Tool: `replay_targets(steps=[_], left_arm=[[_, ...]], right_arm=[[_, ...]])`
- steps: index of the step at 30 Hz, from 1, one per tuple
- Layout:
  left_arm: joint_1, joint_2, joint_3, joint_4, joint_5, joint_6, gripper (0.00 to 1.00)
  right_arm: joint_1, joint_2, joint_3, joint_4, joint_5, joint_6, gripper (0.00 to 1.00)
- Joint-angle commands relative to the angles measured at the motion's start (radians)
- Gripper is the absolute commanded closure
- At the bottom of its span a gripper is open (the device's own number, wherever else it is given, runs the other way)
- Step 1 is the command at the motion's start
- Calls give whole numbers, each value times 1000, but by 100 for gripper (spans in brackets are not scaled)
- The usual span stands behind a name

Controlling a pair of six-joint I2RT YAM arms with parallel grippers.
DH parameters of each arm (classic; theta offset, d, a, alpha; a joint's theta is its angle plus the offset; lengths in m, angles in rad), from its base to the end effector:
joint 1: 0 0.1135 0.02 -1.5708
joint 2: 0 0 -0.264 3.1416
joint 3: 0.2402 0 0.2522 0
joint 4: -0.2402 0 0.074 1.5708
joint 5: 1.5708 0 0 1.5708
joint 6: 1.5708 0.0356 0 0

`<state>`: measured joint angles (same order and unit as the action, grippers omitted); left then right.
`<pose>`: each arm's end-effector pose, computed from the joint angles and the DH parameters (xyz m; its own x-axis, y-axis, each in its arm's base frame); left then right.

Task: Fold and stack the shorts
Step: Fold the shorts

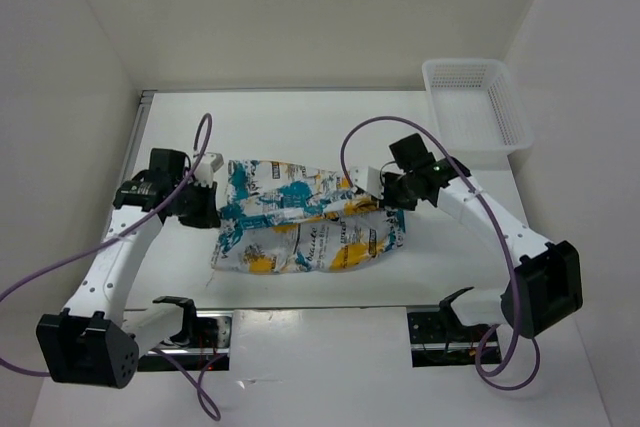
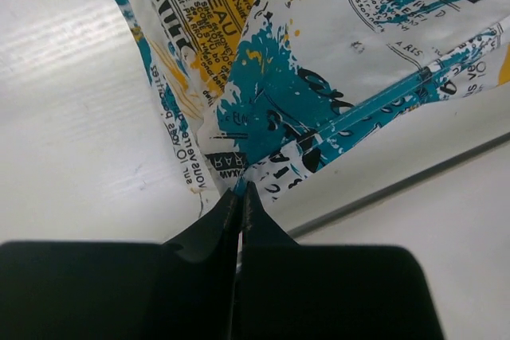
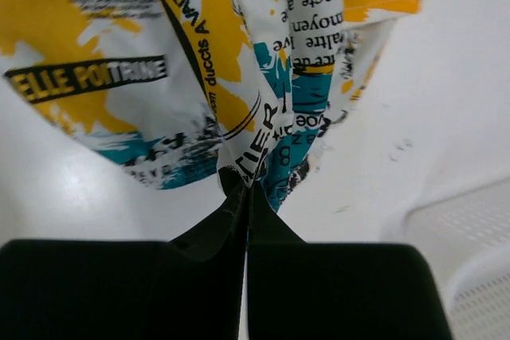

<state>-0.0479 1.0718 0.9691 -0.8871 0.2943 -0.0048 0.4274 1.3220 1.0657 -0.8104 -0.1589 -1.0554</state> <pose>0.2021 -0.0200 0.2895 -0.8359 0.0355 -0.5477 0.2009 0.9485 -0.2451 0.2342 0.1128 0.2697 0.0239 -0.9332 -0.3586 -0.9293 0.1115 -0.3520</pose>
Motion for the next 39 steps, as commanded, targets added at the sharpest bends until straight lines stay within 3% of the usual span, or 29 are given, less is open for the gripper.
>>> replay_targets(steps=[1,5,7,8,13,14,15,17,21,24,27,29,30,31,34,39], left_arm=[[-4,-24,-21,-62,-44,5,100],[-4,-13,-21,-114,-44,5,100],[-4,-3,-53,-125,-44,5,99],[-4,10,-76,-136,-56,5,97],[-13,66,-84,-136,-60,5,80],[-13,66,-73,-163,-60,5,64],[-23,76,-64,-180,-70,5,59],[-23,85,-40,-214,-81,5,50],[-23,134,8,-215,-135,5,47],[-7,195,31,-18,-170,5,35],[-42,334,71,128,-205,5,35],[-52,401,121,218,-215,5,35],[-52,457,137,243,-215,5,35],[-62,480,154,284,-205,5,35],[-111,562,201,333,-187,5,36],[-173,724,236,382,-225,5,39]], right_arm=[[7,-40,-50,-122,-13,-46,100],[7,-49,11,-179,-69,-69,100],[28,-40,25,-293,-106,-116,96],[45,-40,25,-323,-106,-129,88],[93,-50,-110,-417,-45,-224,78],[102,-50,-110,-430,-54,-224,73],[102,-50,-86,-456,-65,-247,43],[123,-40,-59,-486,-77,-259,37],[123,-6,63,-354,-91,-154,37],[123,22,89,-60,-100,94,40],[123,75,48,86,-85,173,42],[132,98,16,134,-51,193,49],[132,120,-16,193,-30,236,54],[143,120,-32,217,7,253,65],[184,143,-79,217,16,253,77],[254,189,-191,226,74,167,84]])
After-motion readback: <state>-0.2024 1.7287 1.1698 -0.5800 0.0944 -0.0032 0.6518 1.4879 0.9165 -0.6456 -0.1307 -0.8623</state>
